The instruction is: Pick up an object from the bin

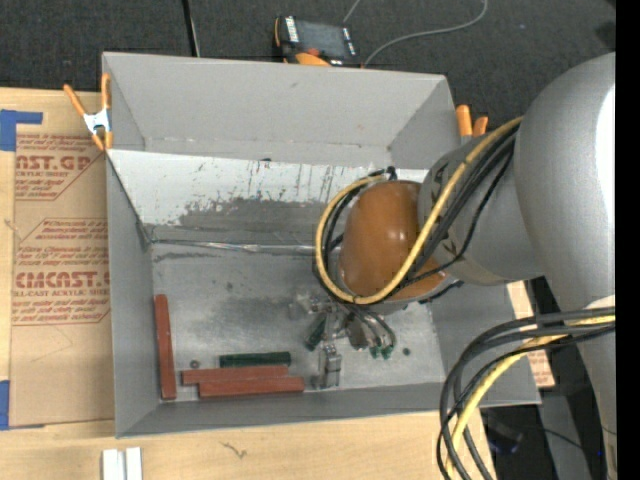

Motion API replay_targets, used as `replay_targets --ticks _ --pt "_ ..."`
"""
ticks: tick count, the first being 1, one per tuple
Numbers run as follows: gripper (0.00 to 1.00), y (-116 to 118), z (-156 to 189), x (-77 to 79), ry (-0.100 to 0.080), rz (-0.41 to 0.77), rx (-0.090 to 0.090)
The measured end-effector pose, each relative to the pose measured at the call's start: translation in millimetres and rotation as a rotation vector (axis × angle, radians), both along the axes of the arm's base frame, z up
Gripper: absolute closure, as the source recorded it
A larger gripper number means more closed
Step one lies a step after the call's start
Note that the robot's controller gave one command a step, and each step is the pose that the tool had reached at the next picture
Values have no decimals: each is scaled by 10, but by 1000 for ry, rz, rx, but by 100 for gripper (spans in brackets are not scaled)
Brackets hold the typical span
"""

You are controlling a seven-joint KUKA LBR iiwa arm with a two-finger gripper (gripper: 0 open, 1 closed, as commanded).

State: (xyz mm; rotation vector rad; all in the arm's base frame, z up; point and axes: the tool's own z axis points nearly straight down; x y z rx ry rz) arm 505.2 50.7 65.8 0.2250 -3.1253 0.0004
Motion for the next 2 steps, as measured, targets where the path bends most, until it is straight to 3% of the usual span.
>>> replay_targets --ticks 1,2 --pt "0 -980 163 -116 -8 230 0" --pt "100 -943 163 -113 -8 234 3"
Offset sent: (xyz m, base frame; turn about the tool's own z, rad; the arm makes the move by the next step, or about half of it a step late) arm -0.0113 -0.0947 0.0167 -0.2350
